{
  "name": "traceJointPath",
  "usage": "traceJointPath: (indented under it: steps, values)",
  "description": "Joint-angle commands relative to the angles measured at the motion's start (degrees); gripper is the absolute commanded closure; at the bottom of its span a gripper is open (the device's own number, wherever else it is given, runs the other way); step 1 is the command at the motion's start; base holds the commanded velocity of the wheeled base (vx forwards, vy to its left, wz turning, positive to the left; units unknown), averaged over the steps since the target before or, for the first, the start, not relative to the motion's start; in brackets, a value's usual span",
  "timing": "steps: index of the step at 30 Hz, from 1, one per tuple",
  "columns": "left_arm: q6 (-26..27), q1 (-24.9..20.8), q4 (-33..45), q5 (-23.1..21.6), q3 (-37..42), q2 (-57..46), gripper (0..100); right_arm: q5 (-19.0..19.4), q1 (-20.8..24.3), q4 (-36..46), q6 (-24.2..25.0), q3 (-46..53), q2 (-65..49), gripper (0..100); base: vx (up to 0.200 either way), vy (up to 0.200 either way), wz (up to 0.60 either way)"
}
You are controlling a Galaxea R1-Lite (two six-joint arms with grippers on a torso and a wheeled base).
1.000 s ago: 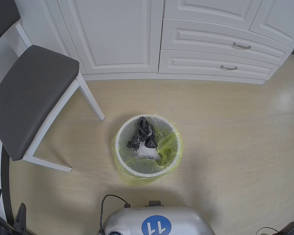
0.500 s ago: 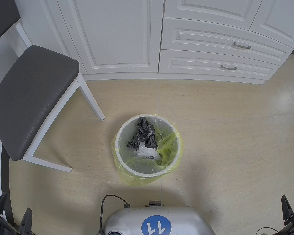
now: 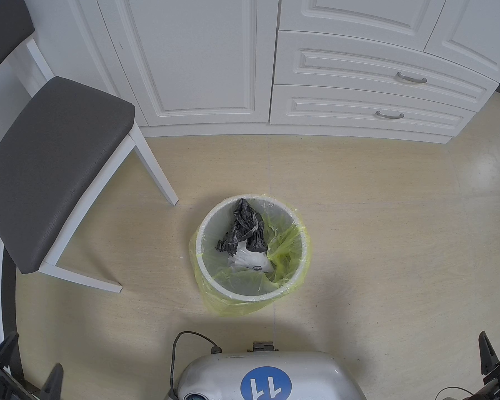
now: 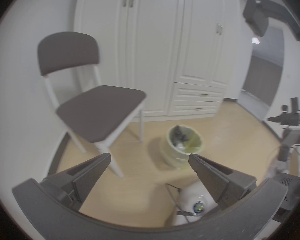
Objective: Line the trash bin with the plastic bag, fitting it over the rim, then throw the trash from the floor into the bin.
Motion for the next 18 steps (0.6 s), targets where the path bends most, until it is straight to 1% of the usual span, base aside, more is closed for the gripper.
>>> traceJointPath:
  steps: [1,3,5,6,7,9,10,12,18]
  values:
    - [1.29,0.14,-3.15,17.15,0.81,-0.74,0,-0.02,-0.01,0.00,0.10,1.01,-0.74,0,0.000,0.000,0.00]
    - [0.50,0.14,-3.67,18.12,1.25,-0.74,0,-0.02,-0.01,-0.09,0.10,1.01,-0.74,0,0.000,0.000,0.00]
    - [0.50,0.14,-3.59,18.12,1.25,-0.74,0,-0.02,-0.01,0.00,0.10,1.01,-0.74,0,0.000,0.000,0.00]
    - [0.50,0.05,-2.79,16.89,1.16,-0.74,0,-0.10,-0.01,0.00,0.10,1.01,-0.74,0,0.000,0.000,0.00]
    - [0.50,0.05,-2.79,16.89,1.16,-0.74,0,-0.10,-0.01,0.00,0.10,1.01,-0.74,0,0.000,0.000,0.00]
    - [-1.08,0.05,-3.15,12.93,1.60,-0.74,0,-0.02,-0.01,0.00,0.01,1.01,-0.74,0,0.000,0.000,0.00]
    - [-1.61,0.22,-2.00,11.26,1.86,-0.74,0,-0.02,-0.01,0.00,0.01,1.01,-0.74,0,0.000,0.000,0.00]
    - [-1.08,-0.04,0.02,10.47,1.60,-0.66,0,-0.02,-0.01,0.00,0.01,1.01,-0.74,0,0.000,0.000,0.00]
    - [-1.70,0.05,-0.25,10.39,1.60,-0.66,0,-0.02,-0.01,0.00,0.10,1.01,-0.74,0,0.000,0.000,0.00]
